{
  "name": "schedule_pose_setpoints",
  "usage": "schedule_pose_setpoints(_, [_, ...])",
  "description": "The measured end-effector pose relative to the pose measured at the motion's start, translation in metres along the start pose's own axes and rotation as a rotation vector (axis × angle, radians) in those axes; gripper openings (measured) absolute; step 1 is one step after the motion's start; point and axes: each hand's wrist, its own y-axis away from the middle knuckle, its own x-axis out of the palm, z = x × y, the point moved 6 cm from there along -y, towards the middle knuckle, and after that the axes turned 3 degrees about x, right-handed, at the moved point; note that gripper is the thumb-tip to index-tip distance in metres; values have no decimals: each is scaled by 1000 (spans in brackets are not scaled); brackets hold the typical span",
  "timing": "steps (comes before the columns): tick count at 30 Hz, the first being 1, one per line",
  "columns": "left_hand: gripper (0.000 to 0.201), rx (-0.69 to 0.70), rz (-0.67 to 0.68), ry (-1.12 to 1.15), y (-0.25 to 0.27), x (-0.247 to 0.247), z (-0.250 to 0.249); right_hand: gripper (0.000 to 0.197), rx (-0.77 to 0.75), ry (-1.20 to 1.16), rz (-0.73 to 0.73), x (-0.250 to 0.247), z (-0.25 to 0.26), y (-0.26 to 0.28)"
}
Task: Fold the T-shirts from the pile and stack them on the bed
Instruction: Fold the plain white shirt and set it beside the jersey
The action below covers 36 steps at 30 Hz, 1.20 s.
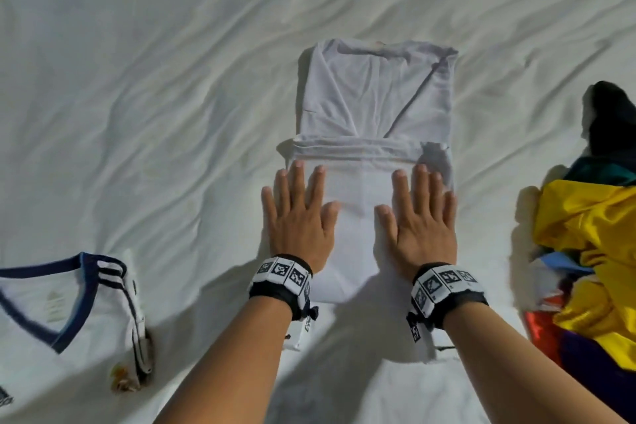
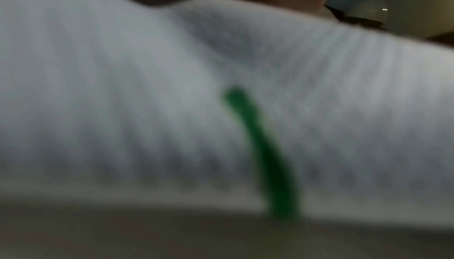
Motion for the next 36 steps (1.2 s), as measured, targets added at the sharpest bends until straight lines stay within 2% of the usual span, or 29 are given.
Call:
schedule_pose_setpoints(2, [65, -129, -32, 38, 6, -3, 13, 68, 91, -9, 32, -1, -5, 2])
schedule_pose_setpoints(4, [68, -181, -65, 60, 15, -12, 10, 70, 159, -24, 31, -4, -4, 8])
schedule_pose_setpoints(5, [70, -139, -76, 62, 20, -15, -1, 70, 141, -33, 14, -6, 3, 13])
schedule_pose_setpoints(7, [69, 36, -62, 65, 38, -13, -31, 68, -6, -33, 6, -1, 22, 33])
schedule_pose_setpoints(9, [67, 125, -9, 40, 60, 1, -43, 65, -117, -28, 66, 15, 30, 58])
schedule_pose_setpoints(13, [68, 37, 45, -14, 87, 29, -13, 64, -18, 31, 120, 30, 3, 84])
schedule_pose_setpoints(20, [64, -53, 37, -39, 109, 27, 29, 65, 56, -2, 180, 25, -22, 97])
schedule_pose_setpoints(24, [66, -67, 44, -33, 109, 14, 23, 68, 32, 21, 168, 23, -32, 99])
schedule_pose_setpoints(25, [69, -27, 31, -21, 110, 7, 16, 70, 14, 48, 144, 20, -32, 99])
schedule_pose_setpoints(27, [74, 143, 21, -32, 118, -6, -1, 77, -43, 135, 79, 10, -30, 102])
schedule_pose_setpoints(29, [72, 282, 71, -116, 129, -12, -9, 83, -150, 224, 72, 2, -26, 112])
schedule_pose_setpoints(33, [76, 287, 221, -308, 130, -10, -1, 87, -331, 278, 91, -7, -26, 127])
schedule_pose_setpoints(36, [68, 306, 264, -411, 122, -6, -3, 74, -390, 316, 111, -3, -26, 118])
